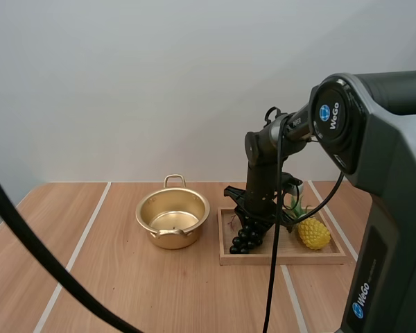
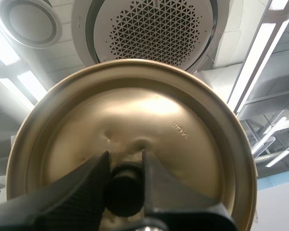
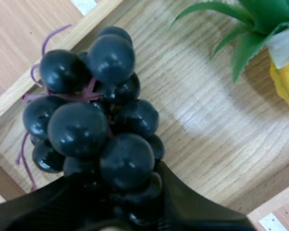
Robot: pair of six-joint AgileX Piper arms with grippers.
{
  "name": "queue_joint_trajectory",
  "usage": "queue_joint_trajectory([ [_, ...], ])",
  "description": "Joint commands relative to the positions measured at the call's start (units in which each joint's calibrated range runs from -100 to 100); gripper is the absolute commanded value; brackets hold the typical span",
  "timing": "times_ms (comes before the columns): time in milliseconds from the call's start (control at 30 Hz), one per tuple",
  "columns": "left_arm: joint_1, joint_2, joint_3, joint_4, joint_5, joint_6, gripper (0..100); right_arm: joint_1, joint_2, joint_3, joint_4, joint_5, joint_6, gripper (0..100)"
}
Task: Open the pot, put the grape inside, and close it
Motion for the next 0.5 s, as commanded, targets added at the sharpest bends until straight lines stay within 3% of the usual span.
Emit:
queue_joint_trajectory([
  [0, 0.02, 0.0, -0.3, 0.0, -1.3, -0.1, 0, 0.0, -1.4, 0.1, -0.5, -0.1, 0.1, 0],
  [333, 0.02, 0.0, -0.3, 0.0, -1.3, -0.1, 0, 0.0, -17.1, 0.0, -1.3, -2.2, -6.2, 0],
  [467, 0.02, 0.0, -0.3, 0.0, -1.3, -0.1, 0, 0.0, -25.0, 0.0, -0.5, -6.6, -11.6, 0],
])
